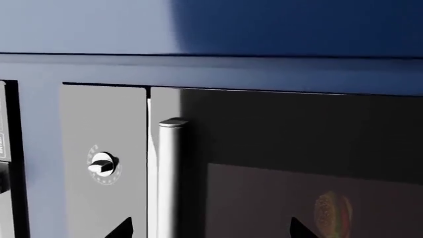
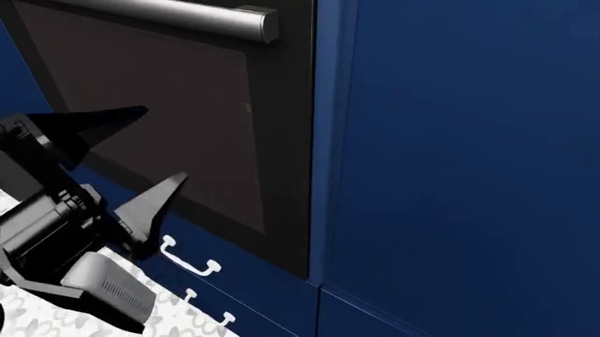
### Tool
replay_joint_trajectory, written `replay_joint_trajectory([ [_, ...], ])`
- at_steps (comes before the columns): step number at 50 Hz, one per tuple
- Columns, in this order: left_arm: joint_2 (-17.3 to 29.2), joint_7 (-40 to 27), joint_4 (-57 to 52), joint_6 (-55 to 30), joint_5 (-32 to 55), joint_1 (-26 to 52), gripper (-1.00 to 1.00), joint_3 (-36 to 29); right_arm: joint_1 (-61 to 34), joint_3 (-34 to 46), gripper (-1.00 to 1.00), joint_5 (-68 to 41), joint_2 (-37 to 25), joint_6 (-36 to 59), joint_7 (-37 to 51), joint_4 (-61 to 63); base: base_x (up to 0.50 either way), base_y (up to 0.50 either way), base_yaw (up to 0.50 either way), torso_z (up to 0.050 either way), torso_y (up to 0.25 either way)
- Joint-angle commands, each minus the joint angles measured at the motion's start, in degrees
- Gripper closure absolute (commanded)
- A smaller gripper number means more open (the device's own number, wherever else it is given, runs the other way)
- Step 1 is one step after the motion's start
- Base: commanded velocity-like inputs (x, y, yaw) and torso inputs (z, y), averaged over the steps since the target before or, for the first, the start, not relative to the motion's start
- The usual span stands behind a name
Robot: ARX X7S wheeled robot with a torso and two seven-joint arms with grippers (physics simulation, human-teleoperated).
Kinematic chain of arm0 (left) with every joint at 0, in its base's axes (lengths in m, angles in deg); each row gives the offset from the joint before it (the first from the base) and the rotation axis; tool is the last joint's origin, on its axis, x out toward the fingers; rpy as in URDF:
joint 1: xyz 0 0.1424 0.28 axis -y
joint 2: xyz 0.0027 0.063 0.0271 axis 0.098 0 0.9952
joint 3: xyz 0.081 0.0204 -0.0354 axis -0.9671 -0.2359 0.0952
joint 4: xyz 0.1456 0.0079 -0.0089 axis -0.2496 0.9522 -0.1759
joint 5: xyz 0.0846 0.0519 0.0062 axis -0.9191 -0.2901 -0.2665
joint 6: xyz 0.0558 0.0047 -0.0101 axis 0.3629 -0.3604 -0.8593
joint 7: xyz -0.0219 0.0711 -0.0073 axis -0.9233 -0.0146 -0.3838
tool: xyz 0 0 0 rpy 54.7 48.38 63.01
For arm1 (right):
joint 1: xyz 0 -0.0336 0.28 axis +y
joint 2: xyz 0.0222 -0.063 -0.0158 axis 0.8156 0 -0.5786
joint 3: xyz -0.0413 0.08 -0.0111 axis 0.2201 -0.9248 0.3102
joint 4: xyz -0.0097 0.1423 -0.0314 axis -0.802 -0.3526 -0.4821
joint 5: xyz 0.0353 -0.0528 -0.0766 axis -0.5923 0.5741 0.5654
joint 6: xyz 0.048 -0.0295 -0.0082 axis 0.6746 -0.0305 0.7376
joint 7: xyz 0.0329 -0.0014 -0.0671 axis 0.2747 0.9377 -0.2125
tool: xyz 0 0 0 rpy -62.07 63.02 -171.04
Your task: Open the oven door
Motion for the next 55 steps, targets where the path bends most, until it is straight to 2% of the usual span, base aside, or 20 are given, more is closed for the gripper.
replay_joint_trajectory([
  [1,-0.3,6.6,3.3,-0.9,3.2,10.6,-1.0,-4.3,0.3,0.1,-1.0,0.1,-0.1,-0.2,0.2,0.0,0.0,0.0,0.0,0.0,0.0],
  [12,-4.8,10.0,8.1,-2.2,5.5,21.3,-1.0,-7.7,0.3,0.4,-1.0,0.1,-0.4,-0.2,0.4,-0.2,0.0,0.0,0.0,0.0,0.0],
  [24,-8.1,14.2,13.9,-4.8,2.6,30.3,-1.0,-12.1,0.4,0.5,-1.0,0.0,-0.5,-0.2,0.6,-0.2,0.0,0.0,0.0,0.0,0.0],
  [55,-12.4,19.4,22.6,-3.6,-2.5,42.3,-1.0,-19.0,0.5,0.3,-1.0,-0.3,-1.0,0.5,1.3,0.0,0.0,0.0,0.0,0.0,0.0],
])
